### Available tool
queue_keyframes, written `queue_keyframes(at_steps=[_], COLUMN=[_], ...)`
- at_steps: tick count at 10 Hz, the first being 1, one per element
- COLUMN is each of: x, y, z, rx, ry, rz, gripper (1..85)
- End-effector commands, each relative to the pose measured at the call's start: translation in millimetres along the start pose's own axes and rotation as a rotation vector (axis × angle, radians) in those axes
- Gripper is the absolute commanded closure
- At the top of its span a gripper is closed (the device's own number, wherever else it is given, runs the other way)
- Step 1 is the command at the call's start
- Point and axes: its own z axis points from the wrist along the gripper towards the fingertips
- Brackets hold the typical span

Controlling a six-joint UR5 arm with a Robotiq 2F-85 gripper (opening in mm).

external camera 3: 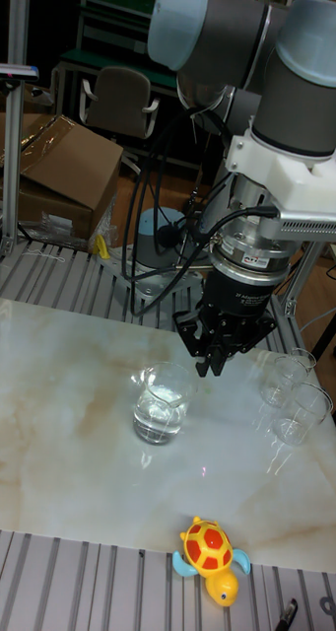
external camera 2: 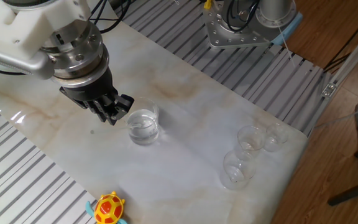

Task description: Stir the beaker with a glass rod

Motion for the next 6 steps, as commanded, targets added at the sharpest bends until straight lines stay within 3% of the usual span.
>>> queue_keyframes(at_steps=[1, 2, 3, 4, 6], x=[-1.0, -5.6, -20.1, -32.8, -30.8], y=[-1.3, 0.4, 0.9, -0.7, 2.4], z=[-9.7, -15.7, -21.5, -24.8, -24.5], rx=[0.002, -0.008, 0.002, 0.018, 0.004], ry=[-0.008, -0.025, -0.072, -0.109, -0.102], rz=[-0.019, -0.024, -0.029, -0.026, 0.006], gripper=[62.0, 62.0, 63.0, 83.7, 84.7])
